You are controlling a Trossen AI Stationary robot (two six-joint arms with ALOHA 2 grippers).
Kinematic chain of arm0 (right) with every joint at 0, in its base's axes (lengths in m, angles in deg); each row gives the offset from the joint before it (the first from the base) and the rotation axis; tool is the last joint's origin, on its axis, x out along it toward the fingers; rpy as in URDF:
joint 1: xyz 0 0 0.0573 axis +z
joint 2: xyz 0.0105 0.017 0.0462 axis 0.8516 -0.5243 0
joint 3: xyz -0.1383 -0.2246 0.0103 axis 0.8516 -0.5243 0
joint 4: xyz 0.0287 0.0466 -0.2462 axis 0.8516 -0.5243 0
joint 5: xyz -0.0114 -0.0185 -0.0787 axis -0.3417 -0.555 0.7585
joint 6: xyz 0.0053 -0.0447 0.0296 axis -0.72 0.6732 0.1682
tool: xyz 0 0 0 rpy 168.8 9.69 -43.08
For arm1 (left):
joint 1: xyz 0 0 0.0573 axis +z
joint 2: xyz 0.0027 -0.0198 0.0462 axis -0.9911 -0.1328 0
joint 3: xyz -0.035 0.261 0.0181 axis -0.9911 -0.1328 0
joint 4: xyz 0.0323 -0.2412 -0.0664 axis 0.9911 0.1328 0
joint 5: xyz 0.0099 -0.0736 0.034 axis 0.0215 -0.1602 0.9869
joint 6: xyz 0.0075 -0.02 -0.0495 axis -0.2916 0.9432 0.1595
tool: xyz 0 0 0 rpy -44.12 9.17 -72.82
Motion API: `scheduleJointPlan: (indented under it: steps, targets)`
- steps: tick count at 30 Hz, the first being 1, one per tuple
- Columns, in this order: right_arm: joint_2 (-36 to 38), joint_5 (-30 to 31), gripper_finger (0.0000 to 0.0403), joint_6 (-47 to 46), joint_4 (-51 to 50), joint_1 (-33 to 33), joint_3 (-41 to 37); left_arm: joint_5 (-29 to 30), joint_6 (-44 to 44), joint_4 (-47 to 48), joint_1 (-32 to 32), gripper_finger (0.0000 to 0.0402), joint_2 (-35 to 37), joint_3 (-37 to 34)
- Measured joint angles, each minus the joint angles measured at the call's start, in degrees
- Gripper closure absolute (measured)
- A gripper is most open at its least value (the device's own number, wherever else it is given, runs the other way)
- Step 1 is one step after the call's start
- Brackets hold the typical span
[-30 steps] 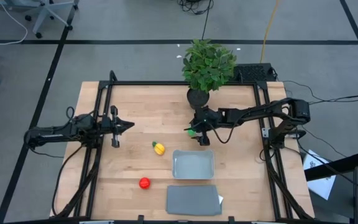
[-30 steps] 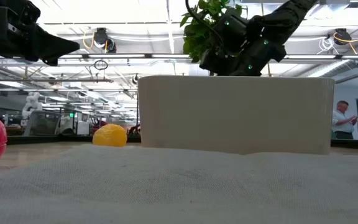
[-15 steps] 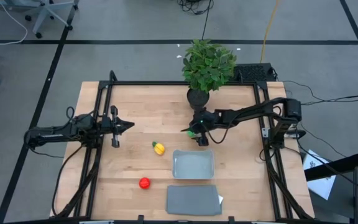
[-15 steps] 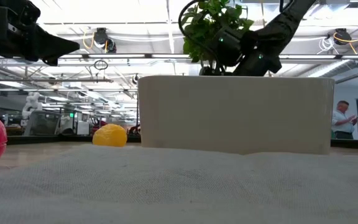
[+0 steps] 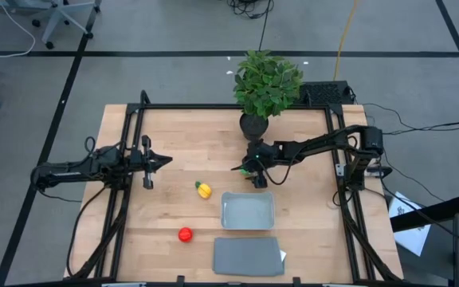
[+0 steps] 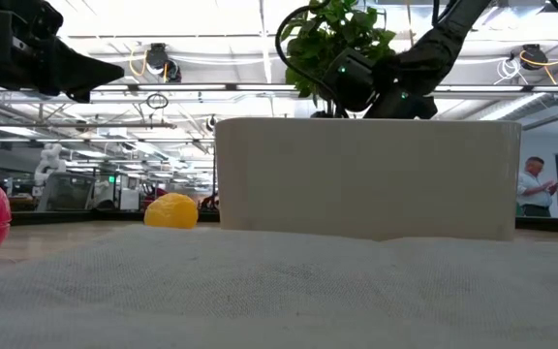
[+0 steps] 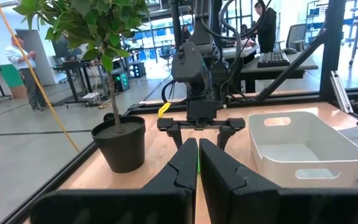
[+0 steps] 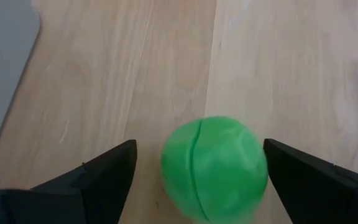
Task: Pick and placing Produce into tupperware
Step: Put the green pear into the bin
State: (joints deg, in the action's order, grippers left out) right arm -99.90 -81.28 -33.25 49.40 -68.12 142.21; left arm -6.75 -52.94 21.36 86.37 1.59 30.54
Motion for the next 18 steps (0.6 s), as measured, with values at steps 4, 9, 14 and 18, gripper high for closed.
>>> scheduleJointPlan:
  steps: [4,9,14,18]
  targets:
    - [0.0,0.0,0.0100,0.0,0.0,0.0,0.0,0.0,0.0,0.3,0.0,0.0380,0.0,0.0]
    - [0.0,0.0,0.0139,0.0,-0.3,0.0,0.0,0.0,0.1,0.3,0.0,0.0380,0.0,0.0]
    - [0.0,0.0,0.0175,0.2,-0.2,0.0,0.0,0.0,0.1,0.3,0.0,0.0380,0.0,0.0]
    - [0.0,0.0,0.0186,1.0,-0.1,0.0,0.0,0.0,0.1,0.3,0.0,0.0380,0.0,0.0]
